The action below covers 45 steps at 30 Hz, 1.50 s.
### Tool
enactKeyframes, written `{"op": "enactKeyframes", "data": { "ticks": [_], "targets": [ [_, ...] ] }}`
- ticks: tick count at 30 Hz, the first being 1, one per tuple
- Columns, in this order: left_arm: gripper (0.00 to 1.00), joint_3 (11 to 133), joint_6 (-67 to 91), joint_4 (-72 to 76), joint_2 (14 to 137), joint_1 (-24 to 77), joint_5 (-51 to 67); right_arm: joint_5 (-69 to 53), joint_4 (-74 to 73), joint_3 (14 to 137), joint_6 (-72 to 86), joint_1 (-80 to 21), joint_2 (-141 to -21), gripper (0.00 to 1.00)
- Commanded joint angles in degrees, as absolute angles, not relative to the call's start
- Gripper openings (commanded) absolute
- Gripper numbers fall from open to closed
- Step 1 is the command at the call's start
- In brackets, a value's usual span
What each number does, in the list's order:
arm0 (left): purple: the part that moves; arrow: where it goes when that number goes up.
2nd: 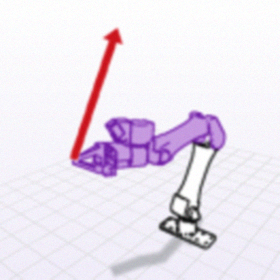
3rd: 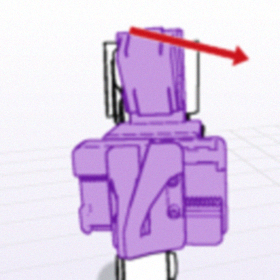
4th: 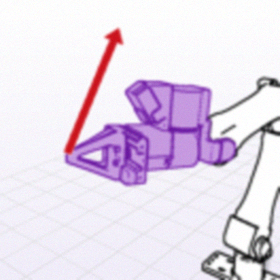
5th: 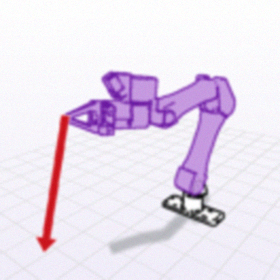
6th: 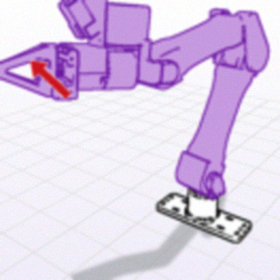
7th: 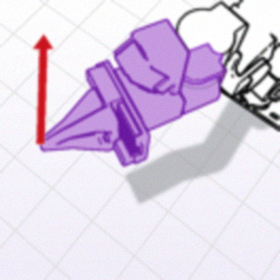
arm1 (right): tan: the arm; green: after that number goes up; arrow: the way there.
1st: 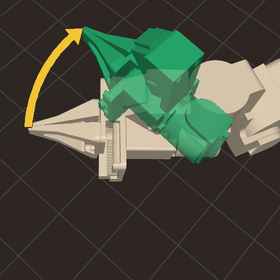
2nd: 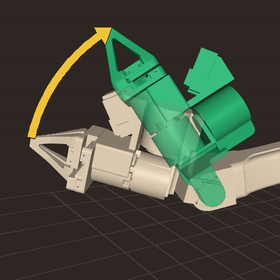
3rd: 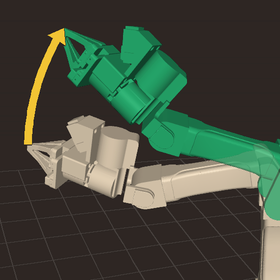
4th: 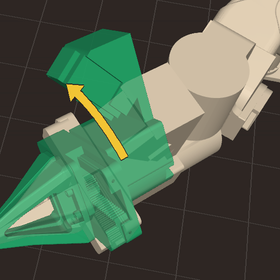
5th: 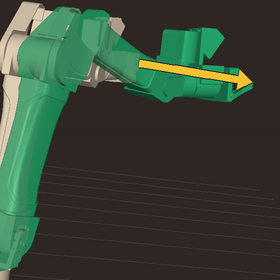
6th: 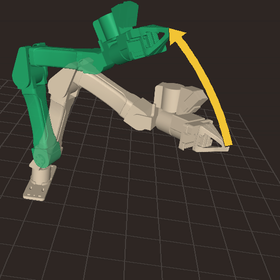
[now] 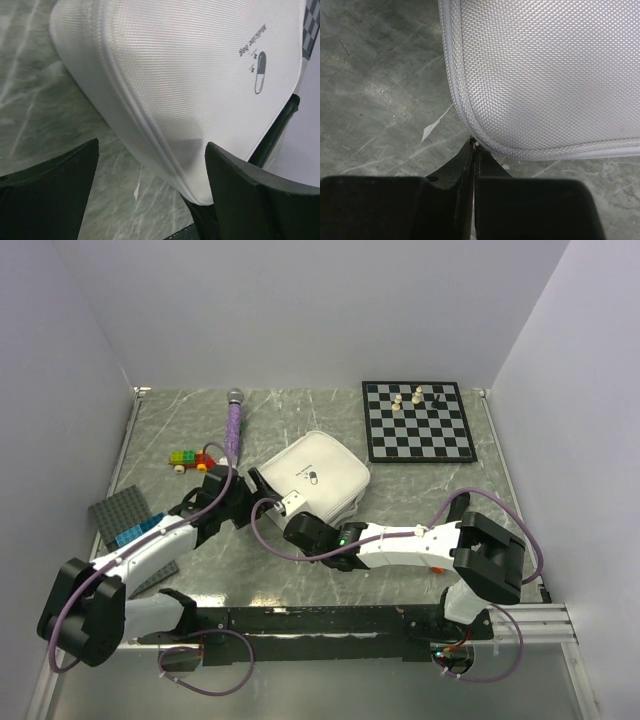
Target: Organize the medicine kit
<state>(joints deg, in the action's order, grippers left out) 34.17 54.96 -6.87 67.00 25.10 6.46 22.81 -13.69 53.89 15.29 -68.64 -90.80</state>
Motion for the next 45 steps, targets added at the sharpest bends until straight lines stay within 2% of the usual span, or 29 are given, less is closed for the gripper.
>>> {"op": "enactKeyframes", "data": {
  "ticks": [1,3,6,8,14,20,26,32,36,40,45],
  "targets": [
    [0.89,36.56,57.92,-1.23,69.43,26.1,6.86,23.03,-12.04,54.05,15.2,-68.47,-90.09,0.0],
    [0.86,36.65,57.83,-1.67,71.18,26.72,5.98,22.94,-12.3,54.14,15.38,-68.47,-90.09,0.0],
    [0.74,35.51,57.83,-1.85,72.24,26.81,5.01,23.03,-12.74,54.14,15.73,-68.47,-89.91,0.0],
    [0.6,34.63,57.66,-1.5,72.51,26.81,4.66,23.11,-12.83,53.7,15.82,-68.47,-89.47,0.0],
    [0.02,35.15,55.73,-4.74,72.86,26.72,0.8,25.22,-14.59,51.77,15.12,-68.38,-86.84,0.0],
    [0.01,37.0,52.3,-8.79,74.62,22.68,-0.62,25.93,-17.13,47.56,15.11,-64.0,-81.22,0.0],
    [0.01,37.7,48.17,-11.16,75.85,17.93,0.18,23.64,-18.37,44.38,23.8,-49.07,-75.77,0.0],
    [0.01,39.02,47.02,-12.56,77.16,16.97,0.18,28.47,-18.72,48.33,29.7,-37.29,-79.8,0.0],
    [0.01,40.95,46.06,-13.71,78.83,15.82,-2.2,28.83,-13.9,48.78,31.02,-30.86,-80.95,0.0],
    [0.01,44.63,45.18,-14.32,81.38,13.8,-2.37,27.25,-12.65,49.66,29.27,-30.41,-81.12,0.0],
    [0.01,54.64,41.58,-15.9,87.09,10.91,-3.6,29.69,-14.76,46.59,27.16,-37.25,-78.67,0.0]
  ]
}}
